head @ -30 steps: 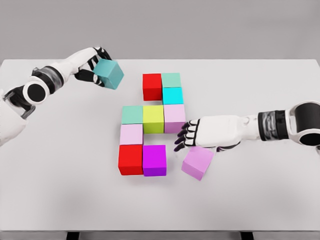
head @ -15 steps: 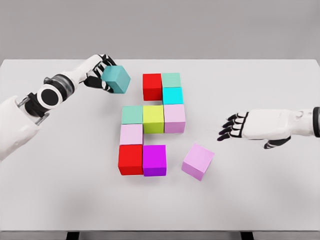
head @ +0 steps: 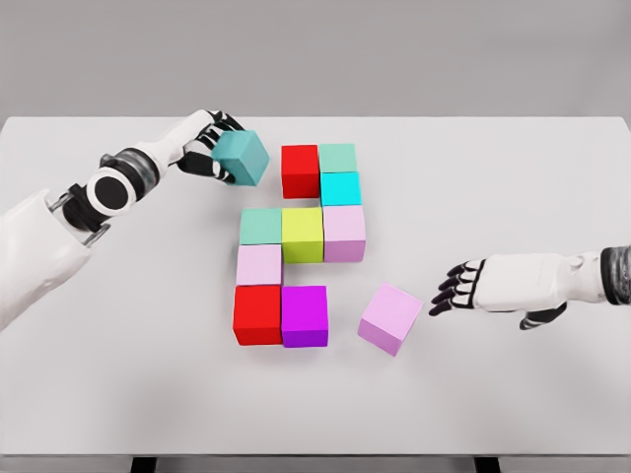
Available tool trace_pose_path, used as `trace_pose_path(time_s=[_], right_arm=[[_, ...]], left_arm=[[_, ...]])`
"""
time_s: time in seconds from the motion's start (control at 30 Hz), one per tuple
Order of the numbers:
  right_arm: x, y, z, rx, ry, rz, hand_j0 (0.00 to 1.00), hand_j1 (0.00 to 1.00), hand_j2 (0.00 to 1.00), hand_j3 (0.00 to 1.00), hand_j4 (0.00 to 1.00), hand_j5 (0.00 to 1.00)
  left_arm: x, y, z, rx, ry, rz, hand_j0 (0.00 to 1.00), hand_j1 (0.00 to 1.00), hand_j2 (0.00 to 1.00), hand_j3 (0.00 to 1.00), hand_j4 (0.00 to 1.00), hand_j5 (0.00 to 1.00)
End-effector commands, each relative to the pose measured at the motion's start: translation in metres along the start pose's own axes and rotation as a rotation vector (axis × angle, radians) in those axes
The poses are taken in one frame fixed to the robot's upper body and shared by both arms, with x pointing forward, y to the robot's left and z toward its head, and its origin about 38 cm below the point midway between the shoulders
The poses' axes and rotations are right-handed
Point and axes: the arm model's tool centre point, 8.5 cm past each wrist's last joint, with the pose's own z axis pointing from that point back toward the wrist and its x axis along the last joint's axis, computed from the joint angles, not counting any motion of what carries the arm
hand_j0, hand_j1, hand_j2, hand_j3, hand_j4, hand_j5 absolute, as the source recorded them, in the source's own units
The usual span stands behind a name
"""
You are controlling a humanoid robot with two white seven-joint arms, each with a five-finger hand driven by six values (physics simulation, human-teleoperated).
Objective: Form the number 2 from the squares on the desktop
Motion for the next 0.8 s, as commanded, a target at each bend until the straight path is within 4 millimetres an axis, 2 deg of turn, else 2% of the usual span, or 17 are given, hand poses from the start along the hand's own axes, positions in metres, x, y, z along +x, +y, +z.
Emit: trace_pose_path(time_s=[0.0,0.2,0.43,0.47,0.5,0.57,0.6,0.67,0.7,0.77], right_arm=[[0.003,-0.003,-0.007,-0.015,-0.017,-0.001,1.0,1.0,1.0,1.0,1.0,1.0],[0.007,-0.01,-0.019,-0.043,-0.047,0.005,1.0,1.0,1.0,1.0,1.0,1.0],[0.007,-0.014,-0.021,-0.054,-0.051,0.01,1.0,1.0,1.0,1.0,1.0,1.0],[0.007,-0.014,-0.022,-0.056,-0.053,0.01,1.0,1.0,1.0,1.0,1.0,1.0],[0.007,-0.015,-0.023,-0.057,-0.054,0.01,1.0,1.0,1.0,1.0,1.0,1.0],[0.008,-0.017,-0.024,-0.063,-0.057,0.014,1.0,1.0,1.0,1.0,1.0,1.0],[0.008,-0.018,-0.025,-0.067,-0.061,0.014,1.0,1.0,1.0,1.0,1.0,1.0],[0.008,-0.02,-0.025,-0.069,-0.059,0.02,1.0,1.0,1.0,1.0,1.0,1.0],[0.008,-0.02,-0.025,-0.07,-0.059,0.019,1.0,1.0,1.0,1.0,1.0,1.0],[0.007,-0.021,-0.025,-0.071,-0.059,0.02,1.0,1.0,1.0,1.0,1.0,1.0]], left_arm=[[-0.003,0.0,-0.001,0.002,0.008,0.001,0.78,0.78,0.78,0.78,0.78,0.78],[0.0,-0.002,-0.003,-0.001,0.002,0.004,0.9,0.9,0.9,0.9,0.9,0.9],[0.009,-0.01,-0.006,-0.013,-0.019,0.015,0.91,0.91,0.91,0.91,0.91,0.91],[0.008,-0.007,-0.005,-0.011,-0.02,0.013,0.92,0.92,0.92,0.92,0.92,0.92],[0.007,-0.003,-0.003,-0.005,-0.023,0.009,0.97,0.97,0.97,0.97,0.97,0.97],[0.003,0.021,0.009,0.027,-0.054,-0.026,1.0,1.0,1.0,1.0,1.0,1.0],[0.001,0.047,0.026,0.064,-0.094,-0.073,1.0,1.0,1.0,1.0,1.0,1.0],[-0.045,0.112,0.074,0.147,-0.019,-0.173,1.0,1.0,1.0,1.0,1.0,1.0],[-0.065,0.119,0.09,0.131,0.019,-0.225,1.0,1.0,1.0,1.0,1.0,1.0],[-0.061,0.11,0.085,0.081,-0.001,-0.248,1.0,1.0,1.0,1.0,1.0,1.0]])
